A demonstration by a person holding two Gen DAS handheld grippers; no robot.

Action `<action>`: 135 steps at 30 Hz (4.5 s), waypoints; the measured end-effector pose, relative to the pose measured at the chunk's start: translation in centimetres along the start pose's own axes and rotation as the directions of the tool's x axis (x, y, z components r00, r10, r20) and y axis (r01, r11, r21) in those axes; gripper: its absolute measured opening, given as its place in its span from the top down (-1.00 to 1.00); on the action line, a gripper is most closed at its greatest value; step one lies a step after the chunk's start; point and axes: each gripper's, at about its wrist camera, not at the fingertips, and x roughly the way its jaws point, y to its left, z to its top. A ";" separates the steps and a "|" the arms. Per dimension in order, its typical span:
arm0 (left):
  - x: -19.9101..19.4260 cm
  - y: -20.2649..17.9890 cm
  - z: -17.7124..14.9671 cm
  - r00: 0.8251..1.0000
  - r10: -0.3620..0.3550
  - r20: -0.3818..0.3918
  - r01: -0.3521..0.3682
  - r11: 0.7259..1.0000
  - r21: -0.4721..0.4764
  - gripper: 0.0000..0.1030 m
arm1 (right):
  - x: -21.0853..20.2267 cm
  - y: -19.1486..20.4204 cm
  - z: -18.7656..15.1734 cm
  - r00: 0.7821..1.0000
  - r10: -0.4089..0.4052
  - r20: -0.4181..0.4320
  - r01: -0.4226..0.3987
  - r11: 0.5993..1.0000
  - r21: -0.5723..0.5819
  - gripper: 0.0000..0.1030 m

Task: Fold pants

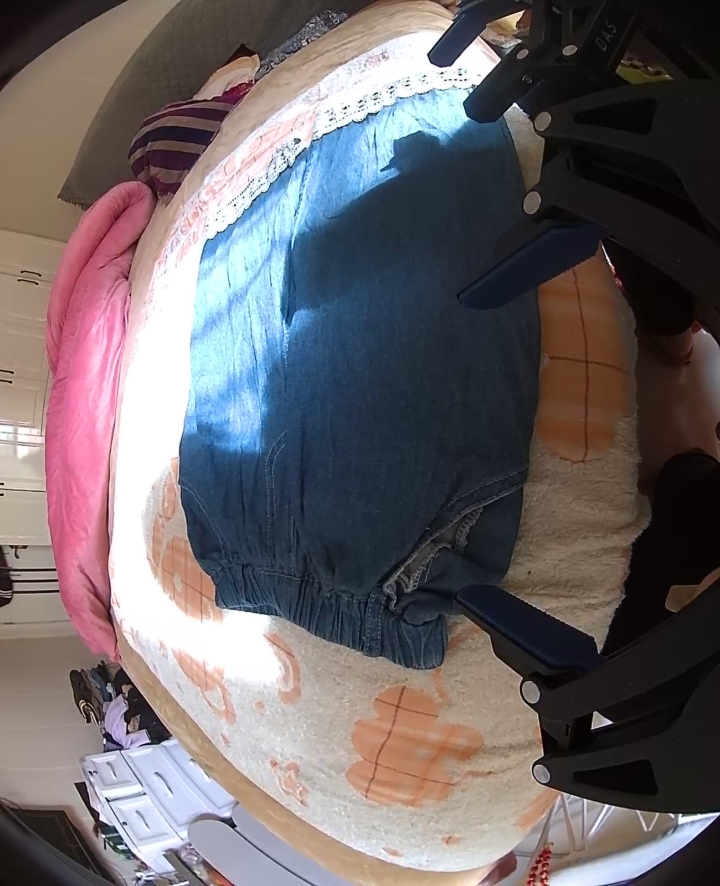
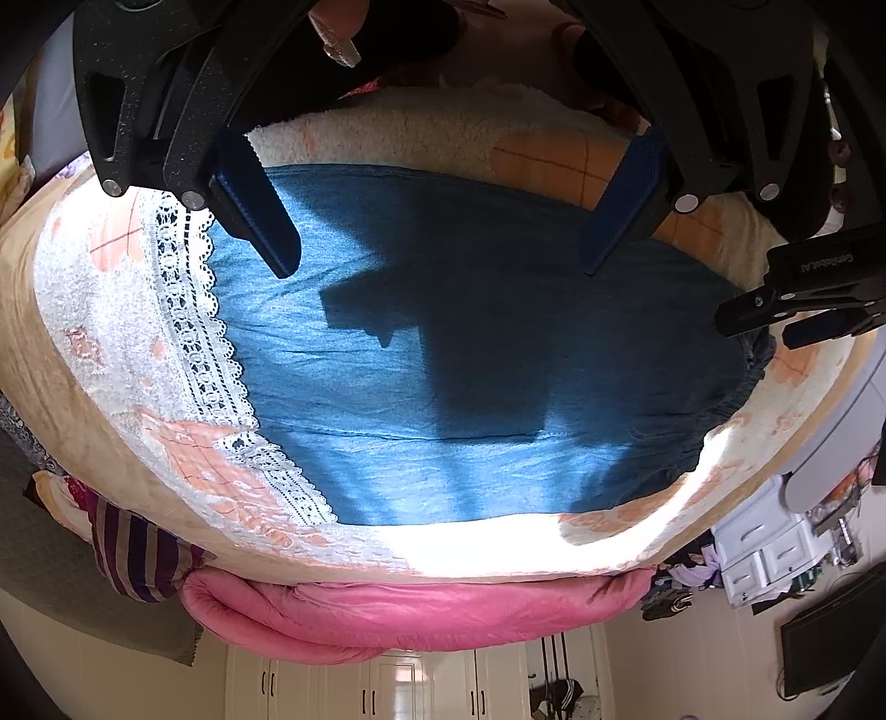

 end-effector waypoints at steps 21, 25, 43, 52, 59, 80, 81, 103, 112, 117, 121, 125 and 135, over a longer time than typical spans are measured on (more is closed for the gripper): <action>-0.3 0.2 0.5 1.000 0.004 0.013 -0.004 1.000 0.000 -0.92 | 0.3 0.1 0.5 1.000 0.005 0.005 -0.005 1.000 -0.005 -0.84; 0.0 0.3 0.7 1.000 0.004 0.012 -0.004 1.000 -0.004 -0.92 | 0.7 0.2 0.7 1.000 0.012 -0.002 -0.012 1.000 -0.004 -0.84; 2.4 3.5 3.6 0.998 0.062 0.016 -0.061 0.997 -0.051 -0.92 | 4.3 1.7 5.0 1.000 0.021 -0.003 -0.021 0.996 -0.082 -0.84; 4.3 6.1 6.7 0.996 0.089 0.025 -0.086 0.991 -0.104 -0.92 | 7.9 3.4 9.5 0.999 0.048 -0.010 -0.049 0.991 -0.127 -0.84; 7.5 8.7 10.1 0.995 0.102 0.003 -0.100 0.982 -0.158 -0.92 | 11.1 5.1 12.6 0.997 0.073 -0.029 -0.076 0.985 -0.157 -0.84; 15.6 14.3 16.0 0.997 0.002 -0.082 -0.020 0.976 -0.217 -0.91 | 20.7 9.0 20.4 0.987 0.104 -0.121 -0.139 0.930 -0.339 -0.84; 16.0 14.4 16.0 0.996 -0.010 -0.089 -0.010 0.974 -0.226 -0.91 | 20.9 9.3 20.7 0.987 0.103 -0.123 -0.140 0.927 -0.349 -0.84; 10.6 11.8 15.4 0.991 -0.039 0.128 0.047 0.997 -0.064 0.32 | 25.1 15.4 21.9 0.985 0.098 -0.142 -0.167 0.754 -0.635 -0.84; 9.4 11.2 14.3 0.987 -0.028 0.160 0.036 0.998 -0.049 0.32 | 22.5 14.0 19.7 0.925 0.310 -0.217 -0.379 0.737 -0.560 0.76; 8.1 11.1 13.2 0.982 -0.038 0.187 0.050 0.997 -0.058 0.32 | 18.6 12.1 18.3 0.906 0.390 -0.165 -0.417 0.756 -0.504 0.83; 7.0 10.4 12.0 0.980 -0.038 0.194 0.047 0.998 -0.041 0.32 | 15.2 10.9 16.7 0.900 0.418 -0.124 -0.425 0.777 -0.465 0.83; 5.7 9.8 10.7 0.980 -0.028 0.195 0.031 0.999 -0.015 0.31 | 12.3 10.1 14.8 0.889 0.448 -0.101 -0.444 0.782 -0.438 0.83; 3.2 8.9 8.0 0.985 -0.029 0.169 0.025 0.999 0.027 0.28 | 8.1 9.3 10.5 0.872 0.479 -0.105 -0.480 0.790 -0.382 0.83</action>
